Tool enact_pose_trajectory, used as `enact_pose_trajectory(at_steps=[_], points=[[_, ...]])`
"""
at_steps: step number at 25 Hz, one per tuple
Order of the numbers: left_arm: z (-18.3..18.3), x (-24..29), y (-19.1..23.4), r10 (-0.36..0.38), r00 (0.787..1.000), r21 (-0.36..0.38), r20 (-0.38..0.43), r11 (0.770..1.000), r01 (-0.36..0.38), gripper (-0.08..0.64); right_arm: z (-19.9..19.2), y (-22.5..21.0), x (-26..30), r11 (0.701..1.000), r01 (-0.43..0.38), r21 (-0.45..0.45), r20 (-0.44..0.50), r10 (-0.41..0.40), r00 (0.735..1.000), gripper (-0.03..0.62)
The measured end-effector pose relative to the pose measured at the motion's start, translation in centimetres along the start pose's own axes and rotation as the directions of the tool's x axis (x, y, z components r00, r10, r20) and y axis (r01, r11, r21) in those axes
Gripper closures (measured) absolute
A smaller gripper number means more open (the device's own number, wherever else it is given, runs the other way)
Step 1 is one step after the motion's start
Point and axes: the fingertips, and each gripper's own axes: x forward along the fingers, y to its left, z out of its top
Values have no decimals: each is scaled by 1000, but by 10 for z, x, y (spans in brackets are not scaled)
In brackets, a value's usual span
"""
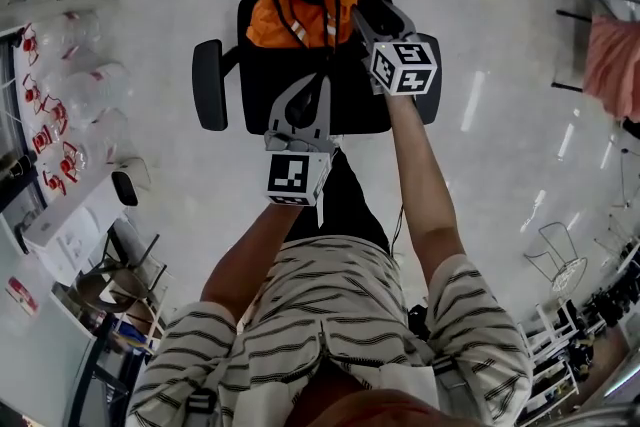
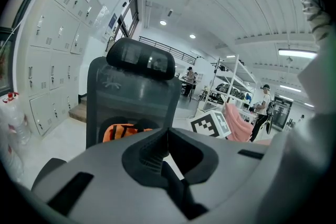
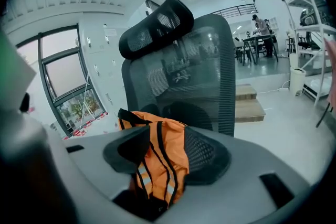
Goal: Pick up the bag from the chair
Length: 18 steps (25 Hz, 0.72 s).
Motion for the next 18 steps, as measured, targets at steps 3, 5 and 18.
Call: enact_pose_trajectory(at_steps=[3, 5, 18], points=[[0, 1, 0, -3, 1000, -1, -2, 1000, 3, 537, 1, -4, 7, 1000, -9, -9, -11, 9, 1000, 383], [-1, 3, -1, -3, 1000, -4, -3, 1000, 3, 537, 0, -5, 12, 999, -17, -32, -22, 16, 1000, 374], [-10, 5, 2, -5, 1000, -13, -22, 1000, 5, 537, -14, -26, 45, 991, -51, -120, -93, 40, 995, 345]])
